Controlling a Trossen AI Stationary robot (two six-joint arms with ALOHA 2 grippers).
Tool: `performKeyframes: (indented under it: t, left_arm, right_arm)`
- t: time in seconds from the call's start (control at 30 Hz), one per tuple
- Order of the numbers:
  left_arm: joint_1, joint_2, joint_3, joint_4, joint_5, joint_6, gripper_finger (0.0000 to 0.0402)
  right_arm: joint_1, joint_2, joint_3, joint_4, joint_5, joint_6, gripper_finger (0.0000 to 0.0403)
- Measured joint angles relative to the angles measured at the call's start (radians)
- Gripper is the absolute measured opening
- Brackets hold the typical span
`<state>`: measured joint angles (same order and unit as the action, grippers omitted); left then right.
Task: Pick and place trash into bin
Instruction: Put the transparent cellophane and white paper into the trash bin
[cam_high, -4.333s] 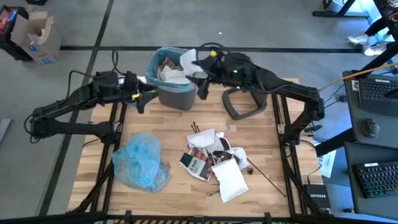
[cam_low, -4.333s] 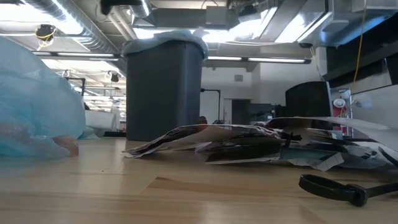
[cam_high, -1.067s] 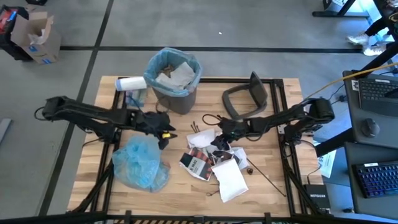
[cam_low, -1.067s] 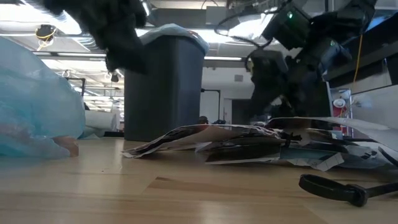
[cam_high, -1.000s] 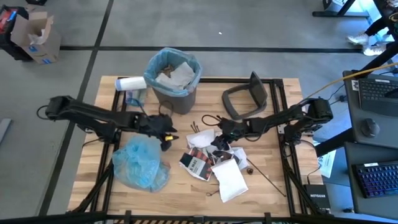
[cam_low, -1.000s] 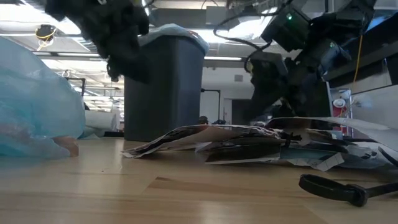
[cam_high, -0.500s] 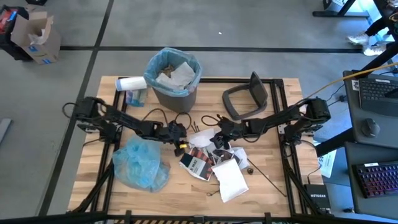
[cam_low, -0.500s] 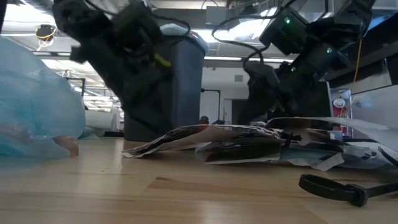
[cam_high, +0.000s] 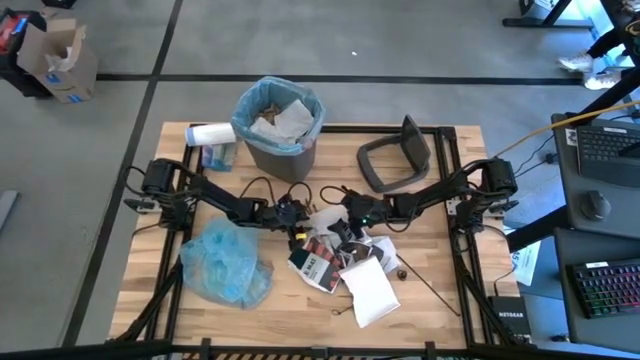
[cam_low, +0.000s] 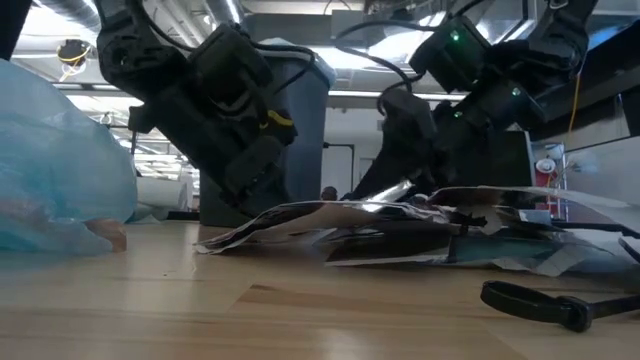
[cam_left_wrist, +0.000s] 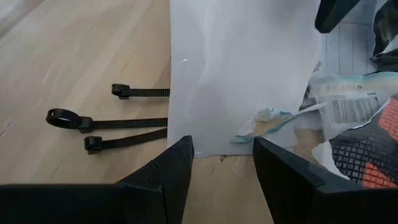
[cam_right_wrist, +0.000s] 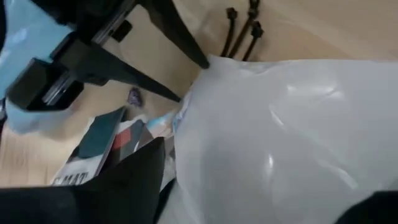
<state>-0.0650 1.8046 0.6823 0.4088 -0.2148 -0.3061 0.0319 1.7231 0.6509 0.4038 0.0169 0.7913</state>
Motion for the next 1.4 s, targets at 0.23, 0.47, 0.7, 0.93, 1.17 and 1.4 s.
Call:
performKeyframes:
  t: [0.23, 0.47, 0.7, 0.93, 1.17, 1.4]
  left_arm:
    - [-0.001, -0.028, 0.000, -0.023, 0.009, -0.034, 0.0166]
    - [-0.013, -0.204, 0.026, -0.163, 0.002, 0.027, 0.0166]
    - [-0.019, -0.443, 0.035, -0.323, -0.008, 0.025, 0.0166]
    - [-0.018, -0.662, 0.035, -0.355, -0.062, 0.038, 0.0166]
    - [-0.018, -0.876, 0.035, -0.333, -0.155, 0.027, 0.0166]
    - [-0.017, -1.031, 0.036, -0.283, -0.228, 0.049, 0.0166]
  right_arm:
    - [0.000, 0.000, 0.023, -0.005, -0.049, -0.098, 0.0069]
    - [0.000, -0.078, 0.058, -0.102, -0.038, -0.215, 0.0013]
    - [0.000, -0.236, 0.223, -0.398, -0.008, -0.486, 0.0003]
    - [0.000, -0.290, 0.526, -0.717, 0.095, -0.774, 0.0001]
    - [-0.039, -0.287, 0.759, -0.770, 0.184, -1.001, 0.0001]
    - [-0.148, -0.286, 0.864, -0.673, 0.174, -1.038, 0.0001]
